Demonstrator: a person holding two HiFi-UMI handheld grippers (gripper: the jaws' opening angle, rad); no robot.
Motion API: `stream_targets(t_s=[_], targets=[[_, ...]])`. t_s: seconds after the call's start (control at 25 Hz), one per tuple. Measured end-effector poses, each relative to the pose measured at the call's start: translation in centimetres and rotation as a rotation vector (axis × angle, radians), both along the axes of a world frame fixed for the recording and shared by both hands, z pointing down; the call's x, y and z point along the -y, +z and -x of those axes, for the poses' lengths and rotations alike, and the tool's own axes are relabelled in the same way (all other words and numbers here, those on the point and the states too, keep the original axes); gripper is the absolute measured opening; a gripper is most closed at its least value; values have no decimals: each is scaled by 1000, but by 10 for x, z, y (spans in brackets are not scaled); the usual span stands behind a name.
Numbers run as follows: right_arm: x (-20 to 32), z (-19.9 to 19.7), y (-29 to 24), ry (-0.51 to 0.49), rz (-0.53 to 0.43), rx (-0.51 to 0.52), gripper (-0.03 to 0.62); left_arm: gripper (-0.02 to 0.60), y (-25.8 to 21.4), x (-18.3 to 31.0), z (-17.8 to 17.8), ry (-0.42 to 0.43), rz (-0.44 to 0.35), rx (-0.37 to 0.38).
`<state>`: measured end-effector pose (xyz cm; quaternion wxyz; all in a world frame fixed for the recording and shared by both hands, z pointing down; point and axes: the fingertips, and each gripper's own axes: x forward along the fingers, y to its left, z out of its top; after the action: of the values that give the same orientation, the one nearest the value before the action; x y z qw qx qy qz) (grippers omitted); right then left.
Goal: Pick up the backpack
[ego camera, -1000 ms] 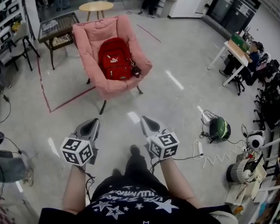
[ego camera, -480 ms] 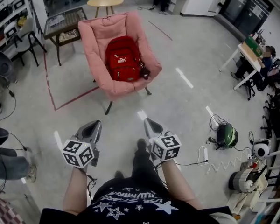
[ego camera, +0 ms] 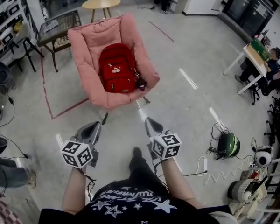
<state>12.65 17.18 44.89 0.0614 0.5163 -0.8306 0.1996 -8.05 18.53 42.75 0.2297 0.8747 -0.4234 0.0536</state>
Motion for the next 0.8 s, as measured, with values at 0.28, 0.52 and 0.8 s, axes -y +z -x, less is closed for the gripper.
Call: stream_targets(t_s=[0.28,0.52,0.8], targets=[[78,-39,3,-75,29,1,0,8,-8,75,-48,-56,1,-16],[130,-64,-3,-123,7,-4,0,8,-3,111,-77,-75,10,4],[175,-88,19,-172,40,-18,0,8,6,145,-87,-153,15,5]])
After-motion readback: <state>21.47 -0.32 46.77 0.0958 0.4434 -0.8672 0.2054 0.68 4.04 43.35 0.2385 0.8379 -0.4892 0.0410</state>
